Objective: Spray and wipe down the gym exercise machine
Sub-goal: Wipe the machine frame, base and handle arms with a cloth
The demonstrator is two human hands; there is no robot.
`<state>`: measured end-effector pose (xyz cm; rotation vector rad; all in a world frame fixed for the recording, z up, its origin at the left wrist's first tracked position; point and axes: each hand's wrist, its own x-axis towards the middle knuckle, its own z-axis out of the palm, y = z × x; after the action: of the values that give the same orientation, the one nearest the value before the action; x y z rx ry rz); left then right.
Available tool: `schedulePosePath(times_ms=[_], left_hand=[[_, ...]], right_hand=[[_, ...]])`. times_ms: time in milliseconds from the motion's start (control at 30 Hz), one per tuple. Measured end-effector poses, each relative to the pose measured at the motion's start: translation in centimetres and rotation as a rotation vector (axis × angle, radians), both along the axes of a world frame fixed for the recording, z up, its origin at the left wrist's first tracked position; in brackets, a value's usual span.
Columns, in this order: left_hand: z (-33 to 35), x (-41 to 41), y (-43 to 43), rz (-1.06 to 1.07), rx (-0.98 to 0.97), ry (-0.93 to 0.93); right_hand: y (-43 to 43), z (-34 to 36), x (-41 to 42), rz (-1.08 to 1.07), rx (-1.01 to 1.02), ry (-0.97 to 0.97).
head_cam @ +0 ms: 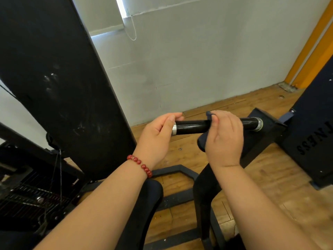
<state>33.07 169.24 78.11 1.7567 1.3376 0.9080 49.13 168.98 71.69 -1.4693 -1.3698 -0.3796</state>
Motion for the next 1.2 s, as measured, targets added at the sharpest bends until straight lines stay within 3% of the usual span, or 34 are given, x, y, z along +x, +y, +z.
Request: schedulePosePath(times_ms=[100,233,433,533,633,833,1033,1100,1200], left_hand=[[0.0,0.0,0.0,-0.004,0.007,-0.008],[-0.2,-0.1,0.1,-0.007,0.030,0.018],[0.5,0.0,0.7,-0.081,0.105,0.256],[1.3,0.4,1.6,-0.167,0.182,0.415],[1.3,0.6,2.2,-0.201,0.191,0.464],[0.2,0.7,1.8,-0.140,0.226,0.373],[0.1,1.1,1.5,-0.092,0.238,0.352],[0.2,1.2,1.4,-0.094,0.218,0.364],[0.5,1.3,1.2,-0.074,0.185,0.355]], right_hand=[[0.2,0.4,-3.8,0.086,0.019,-0.031],[0.1,-0.4,-0.8,0.109,0.015,-0.225],[0.1,-0.7,0.5,-0.129,-0.022,0.216],[-0.3,-0.5,-2.5,0.061,-0.006,0.140],[-0.3,-0.9,-1.0,0.074,-0.024,0.045],[-0.1,-0.6,-0.6,-0.099,-0.016,0.397],[-0.2,-1.1,-0.3,0.069,-0.010,0.003],[-0.3,-1.5,2.0,0.005,-0.057,0.045],[0.0,-1.5,2.4,-0.075,-0.052,0.270]])
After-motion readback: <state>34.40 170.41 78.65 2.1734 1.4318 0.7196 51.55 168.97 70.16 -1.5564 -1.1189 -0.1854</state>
